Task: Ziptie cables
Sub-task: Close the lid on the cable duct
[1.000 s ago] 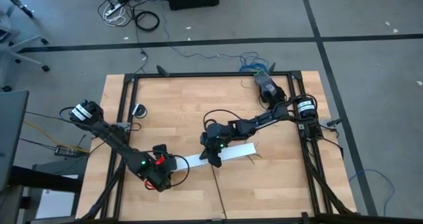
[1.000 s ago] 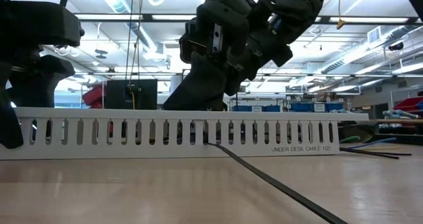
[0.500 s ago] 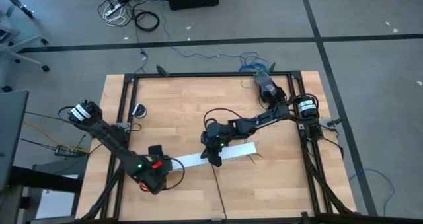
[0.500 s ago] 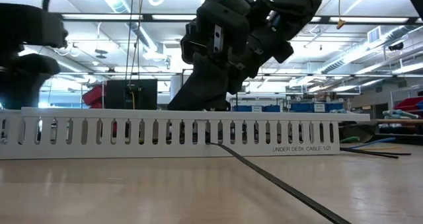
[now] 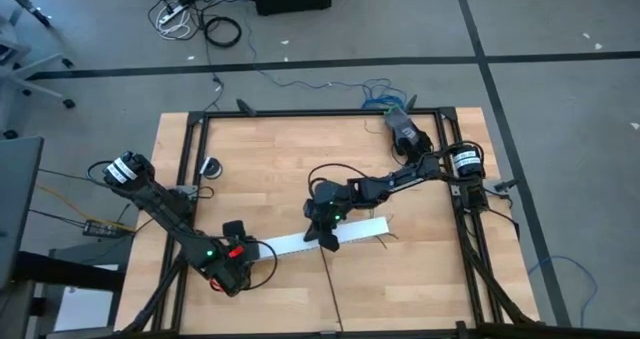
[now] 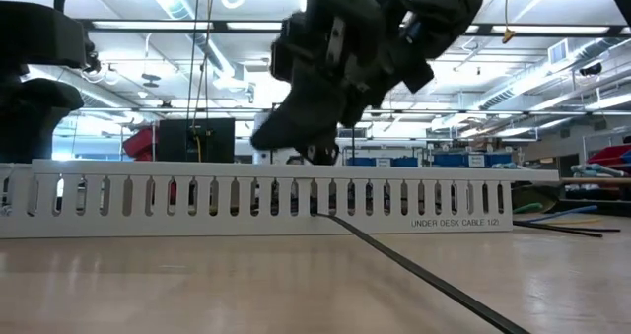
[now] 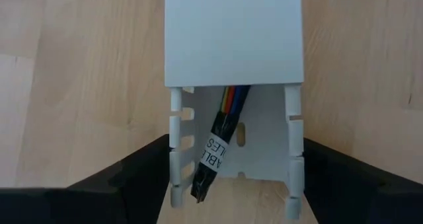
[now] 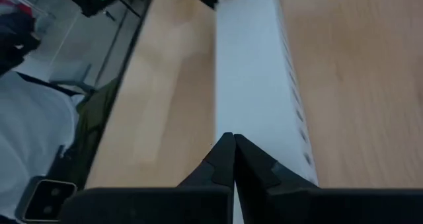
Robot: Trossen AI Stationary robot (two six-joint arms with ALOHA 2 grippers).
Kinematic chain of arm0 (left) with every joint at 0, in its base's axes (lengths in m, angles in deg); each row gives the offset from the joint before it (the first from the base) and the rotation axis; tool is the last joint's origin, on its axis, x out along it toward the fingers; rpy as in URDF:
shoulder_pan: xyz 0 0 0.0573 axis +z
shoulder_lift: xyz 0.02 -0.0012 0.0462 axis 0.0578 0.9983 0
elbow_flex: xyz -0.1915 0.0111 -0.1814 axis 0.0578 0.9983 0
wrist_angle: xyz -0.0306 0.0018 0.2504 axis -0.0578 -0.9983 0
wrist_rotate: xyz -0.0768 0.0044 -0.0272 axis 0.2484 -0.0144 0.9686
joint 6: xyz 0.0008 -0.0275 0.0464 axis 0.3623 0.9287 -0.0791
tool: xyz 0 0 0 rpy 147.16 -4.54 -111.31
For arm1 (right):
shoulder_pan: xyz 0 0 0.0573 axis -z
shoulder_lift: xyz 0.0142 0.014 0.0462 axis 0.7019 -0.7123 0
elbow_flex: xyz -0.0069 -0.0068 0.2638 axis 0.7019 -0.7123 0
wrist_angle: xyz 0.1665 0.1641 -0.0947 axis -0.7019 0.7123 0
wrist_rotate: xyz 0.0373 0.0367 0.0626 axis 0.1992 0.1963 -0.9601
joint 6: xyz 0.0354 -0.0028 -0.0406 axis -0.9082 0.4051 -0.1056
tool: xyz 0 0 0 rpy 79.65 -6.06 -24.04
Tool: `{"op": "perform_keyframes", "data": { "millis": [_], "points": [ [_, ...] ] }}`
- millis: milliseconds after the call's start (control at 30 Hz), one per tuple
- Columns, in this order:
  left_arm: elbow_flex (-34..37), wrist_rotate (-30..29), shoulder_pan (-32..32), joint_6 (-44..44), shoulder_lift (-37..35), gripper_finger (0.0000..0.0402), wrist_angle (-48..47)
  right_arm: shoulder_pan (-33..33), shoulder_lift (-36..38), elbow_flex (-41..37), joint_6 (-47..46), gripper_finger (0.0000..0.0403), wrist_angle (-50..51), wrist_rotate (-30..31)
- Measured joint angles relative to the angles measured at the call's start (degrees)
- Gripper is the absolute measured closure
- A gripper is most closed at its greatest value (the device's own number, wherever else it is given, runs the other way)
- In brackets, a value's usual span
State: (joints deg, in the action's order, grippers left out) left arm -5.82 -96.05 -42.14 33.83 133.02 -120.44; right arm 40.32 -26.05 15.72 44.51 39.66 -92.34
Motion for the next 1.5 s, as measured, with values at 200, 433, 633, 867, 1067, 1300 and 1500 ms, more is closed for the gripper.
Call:
{"op": "perform_keyframes", "data": {
  "millis": [200,433,633,867,1067,1300,1500],
  "points": [
    [0.0,-0.73,0.0,0.04,0.0,0.0116,0.03,-0.75,2.5,0.16,0.39,0.0402,3.0,2.75],
    [-0.02,-1.38,0.02,0.06,0.0,0.0145,1.49,-3.12,2.81,0.22,-1.14,0.0402,11.25,7.31],
    [-0.04,-1.4,0.02,-0.13,0.0,0.0147,2.74,-3.9,2.61,0.35,-1.97,0.0402,11.82,9.65],
    [-0.15,-1.19,0.0,-0.25,0.57,0.0159,2.96,-3.89,1.49,0.55,-2.16,0.0403,11.37,10.33],
    [-0.17,-1.3,0.04,-0.25,0.63,0.0166,3.2,-3.5,-0.22,0.55,-2.34,0.0403,8.04,9.07],
    [-0.15,-1.36,0.13,-0.38,0.68,0.0167,3.44,-3.05,-0.28,0.48,-1.71,0.0403,6.81,8.08],
    [-0.13,-1.28,0.44,-0.71,0.72,0.0167,3.67,-2.45,-3.13,0.54,-1.93,0.0403,2.54,4.53]
  ]
}}
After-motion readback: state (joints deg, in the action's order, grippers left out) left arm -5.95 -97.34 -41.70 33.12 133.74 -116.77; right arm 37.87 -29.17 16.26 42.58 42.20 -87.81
